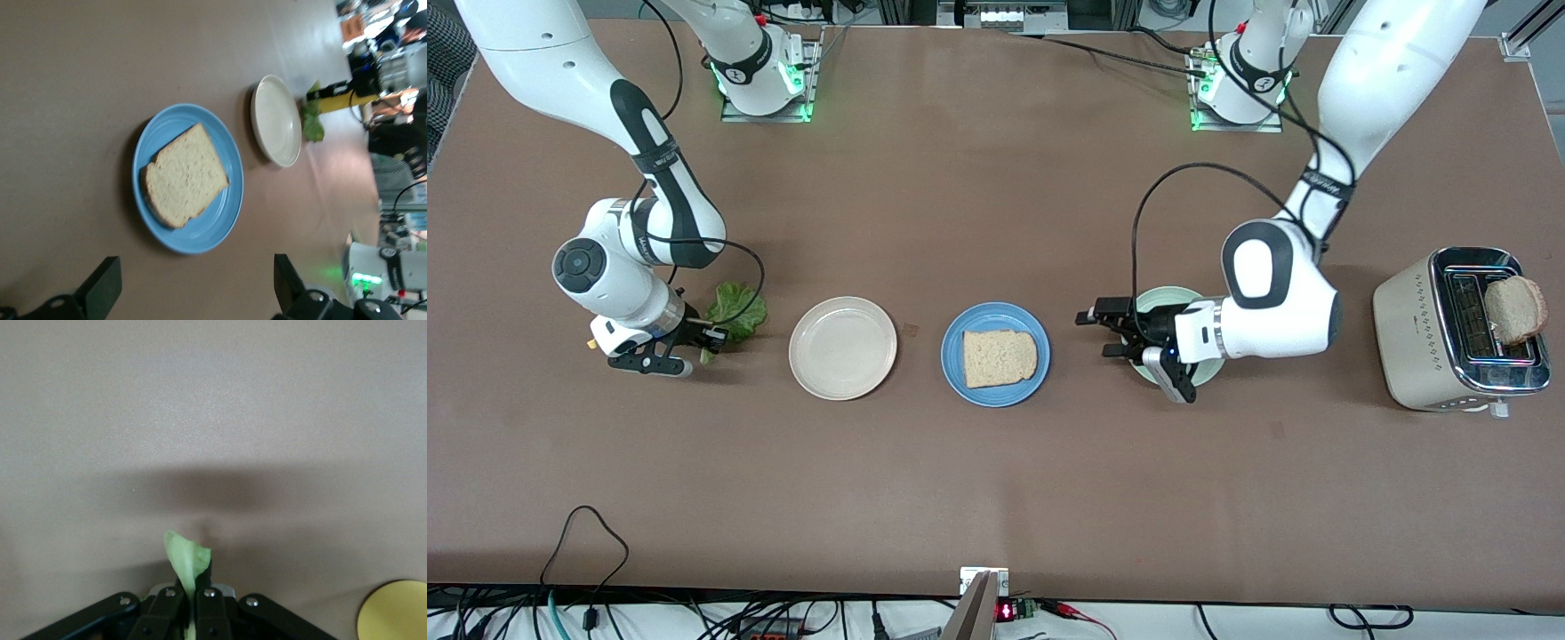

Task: Make sandwich in blue plate with both arms
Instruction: 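Open the left gripper and withdraw while the right gripper lifts lettuce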

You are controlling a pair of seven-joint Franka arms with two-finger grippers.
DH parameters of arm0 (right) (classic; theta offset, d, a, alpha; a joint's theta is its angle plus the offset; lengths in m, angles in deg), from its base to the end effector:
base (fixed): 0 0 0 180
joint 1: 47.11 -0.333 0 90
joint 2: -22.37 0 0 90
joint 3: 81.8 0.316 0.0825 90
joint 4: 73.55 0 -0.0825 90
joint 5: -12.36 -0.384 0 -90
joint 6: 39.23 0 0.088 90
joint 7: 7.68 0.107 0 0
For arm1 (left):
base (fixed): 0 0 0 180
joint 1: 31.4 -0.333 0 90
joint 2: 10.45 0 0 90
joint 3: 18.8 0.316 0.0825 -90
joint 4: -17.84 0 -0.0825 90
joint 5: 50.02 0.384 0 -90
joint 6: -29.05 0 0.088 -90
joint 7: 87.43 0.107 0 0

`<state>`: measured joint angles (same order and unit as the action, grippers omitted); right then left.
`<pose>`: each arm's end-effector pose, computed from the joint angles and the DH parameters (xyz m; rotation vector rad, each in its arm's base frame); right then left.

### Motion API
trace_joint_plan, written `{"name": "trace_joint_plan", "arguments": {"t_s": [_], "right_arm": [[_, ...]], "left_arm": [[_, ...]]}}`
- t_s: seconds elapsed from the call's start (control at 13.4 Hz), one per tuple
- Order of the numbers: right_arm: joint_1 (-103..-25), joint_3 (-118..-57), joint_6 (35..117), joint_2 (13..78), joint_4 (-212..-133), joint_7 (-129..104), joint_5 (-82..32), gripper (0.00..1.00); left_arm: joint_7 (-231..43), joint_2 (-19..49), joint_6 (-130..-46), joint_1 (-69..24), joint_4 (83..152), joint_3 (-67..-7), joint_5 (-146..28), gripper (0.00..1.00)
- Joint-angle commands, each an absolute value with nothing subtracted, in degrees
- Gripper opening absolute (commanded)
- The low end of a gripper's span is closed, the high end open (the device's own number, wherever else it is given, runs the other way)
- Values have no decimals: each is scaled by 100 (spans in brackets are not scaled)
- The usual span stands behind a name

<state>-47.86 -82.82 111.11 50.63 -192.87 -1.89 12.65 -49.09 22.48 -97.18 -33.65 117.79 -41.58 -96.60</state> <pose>0.5909 -0.0026 0.1898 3.1282 -0.1551 0.0763 0.6229 -0.2322 0.2747 2.2439 -0.4950 0.0328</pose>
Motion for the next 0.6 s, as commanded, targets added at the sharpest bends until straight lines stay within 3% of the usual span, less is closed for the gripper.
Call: {"name": "trace_joint_plan", "arguments": {"t_s": [0.0,0.3,0.52], "right_arm": [[-4763,-8259,10564,4814,-19159,-224,1253,0],[-4886,-8197,8616,4172,-18554,564,1218,0],[-5482,-8153,7610,4092,-17939,1838,675,0]], "left_arm": [[-5830,1953,-9340,-3359,11795,-4129,-8261,100],[-7202,1671,-8540,-3421,11794,-4121,-6369,100],[-8273,1294,-7672,-3438,11777,-4129,-5164,100]]}}
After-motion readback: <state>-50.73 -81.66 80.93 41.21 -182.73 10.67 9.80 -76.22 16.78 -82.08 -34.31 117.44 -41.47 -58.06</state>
